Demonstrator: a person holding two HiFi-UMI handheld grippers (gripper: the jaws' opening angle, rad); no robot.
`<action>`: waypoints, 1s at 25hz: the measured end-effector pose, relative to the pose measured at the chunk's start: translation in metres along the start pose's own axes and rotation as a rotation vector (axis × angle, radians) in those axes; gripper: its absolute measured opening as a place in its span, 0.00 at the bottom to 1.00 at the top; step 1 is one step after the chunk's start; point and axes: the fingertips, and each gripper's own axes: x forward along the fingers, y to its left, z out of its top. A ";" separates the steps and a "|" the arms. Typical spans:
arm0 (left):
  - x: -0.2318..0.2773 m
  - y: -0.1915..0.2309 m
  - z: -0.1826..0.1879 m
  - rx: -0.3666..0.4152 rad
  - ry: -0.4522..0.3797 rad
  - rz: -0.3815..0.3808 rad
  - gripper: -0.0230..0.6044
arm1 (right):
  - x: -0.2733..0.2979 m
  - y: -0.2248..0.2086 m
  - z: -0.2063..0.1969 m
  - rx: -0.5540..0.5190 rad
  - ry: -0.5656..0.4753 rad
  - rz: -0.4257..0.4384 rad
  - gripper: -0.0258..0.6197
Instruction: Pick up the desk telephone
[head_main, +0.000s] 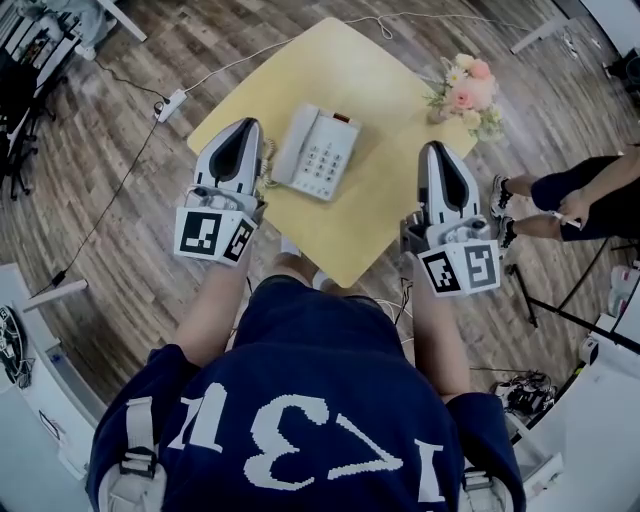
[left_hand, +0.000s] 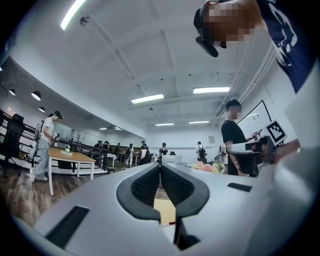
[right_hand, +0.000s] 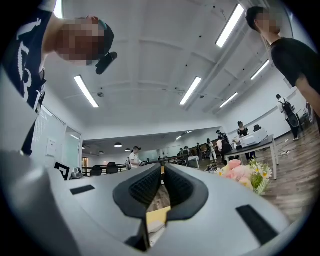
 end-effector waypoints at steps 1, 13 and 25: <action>0.005 0.003 -0.003 -0.004 0.006 -0.005 0.07 | 0.005 -0.003 -0.003 0.004 0.004 -0.007 0.08; 0.059 0.035 -0.095 -0.097 0.215 -0.166 0.07 | 0.053 -0.024 -0.107 0.203 0.205 -0.057 0.12; 0.077 0.035 -0.238 -0.445 0.638 -0.385 0.44 | 0.057 -0.027 -0.279 0.580 0.555 -0.071 0.33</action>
